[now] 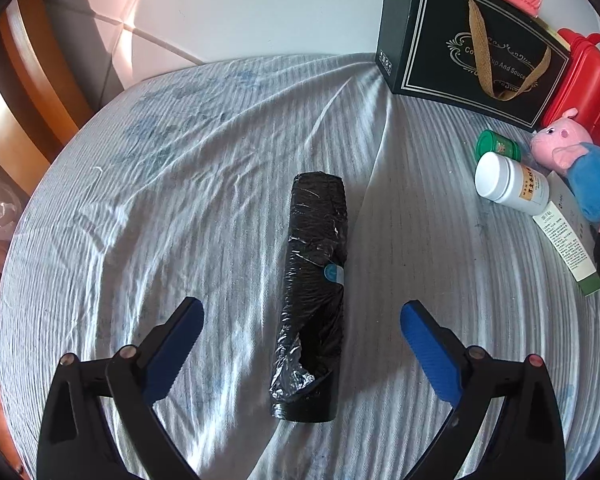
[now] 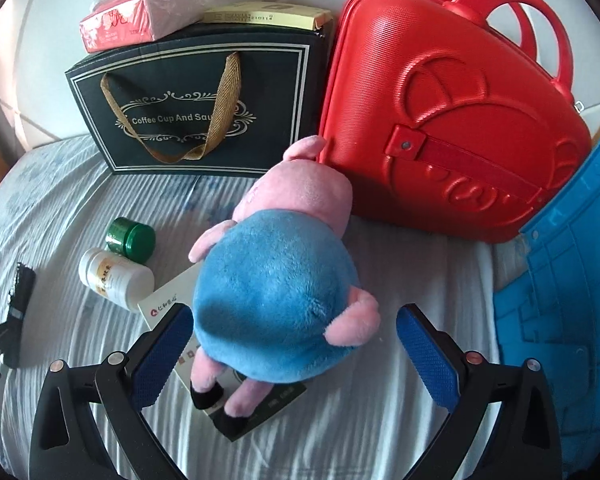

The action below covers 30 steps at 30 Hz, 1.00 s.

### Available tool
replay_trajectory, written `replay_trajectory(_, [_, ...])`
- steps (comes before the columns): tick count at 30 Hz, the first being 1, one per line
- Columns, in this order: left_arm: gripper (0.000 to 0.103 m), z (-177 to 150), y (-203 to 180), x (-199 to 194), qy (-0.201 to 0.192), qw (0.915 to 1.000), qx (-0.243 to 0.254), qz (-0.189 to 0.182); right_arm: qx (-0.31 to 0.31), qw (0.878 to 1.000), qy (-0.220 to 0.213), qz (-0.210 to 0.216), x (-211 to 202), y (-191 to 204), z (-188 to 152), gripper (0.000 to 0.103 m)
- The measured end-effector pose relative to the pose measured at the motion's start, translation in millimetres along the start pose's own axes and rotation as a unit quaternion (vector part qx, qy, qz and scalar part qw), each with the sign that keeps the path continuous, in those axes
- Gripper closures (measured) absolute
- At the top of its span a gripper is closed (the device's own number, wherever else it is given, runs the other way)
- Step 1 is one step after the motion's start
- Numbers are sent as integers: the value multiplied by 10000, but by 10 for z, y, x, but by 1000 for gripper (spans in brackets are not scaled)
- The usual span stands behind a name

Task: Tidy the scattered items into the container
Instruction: 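Grasp the black wrapped cylinder with the left tool while the right tool grasps the blue pig plush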

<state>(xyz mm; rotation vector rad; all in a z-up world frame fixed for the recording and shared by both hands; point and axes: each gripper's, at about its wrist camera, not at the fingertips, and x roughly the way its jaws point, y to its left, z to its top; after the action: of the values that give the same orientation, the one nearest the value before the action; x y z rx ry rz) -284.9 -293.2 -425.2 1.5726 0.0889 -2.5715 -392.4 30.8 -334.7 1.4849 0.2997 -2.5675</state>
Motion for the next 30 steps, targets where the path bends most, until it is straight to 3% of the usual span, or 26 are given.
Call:
replay_trajectory(8, [14,-25,50,159,112,9997,-174,-102,-32,9994,354,36,375,69,114,0])
replay_trajectory(16, [44,-33,10,267,191,9996,-98,-160,78,9988,476,-49,574,55,96,1])
replay_trajectory(18, [47,-42,9,265,167,9996,-134,-181,55,9988,485,-20,570,61,82,8])
replay_trajectory(21, [66,-32,-11,240,177,9996,-143,-183,-244,9987,433,-143,518,123,58,18])
replay_trajectory(24, [68,-48,-16,221,195,9996,-151,-148,-361,9986,351,-169,449,132,60,25])
replay_trajectory(30, [68,-103,37,153,239,9994,-240,-94,-394,9989,189,-160,269,118,-23,28])
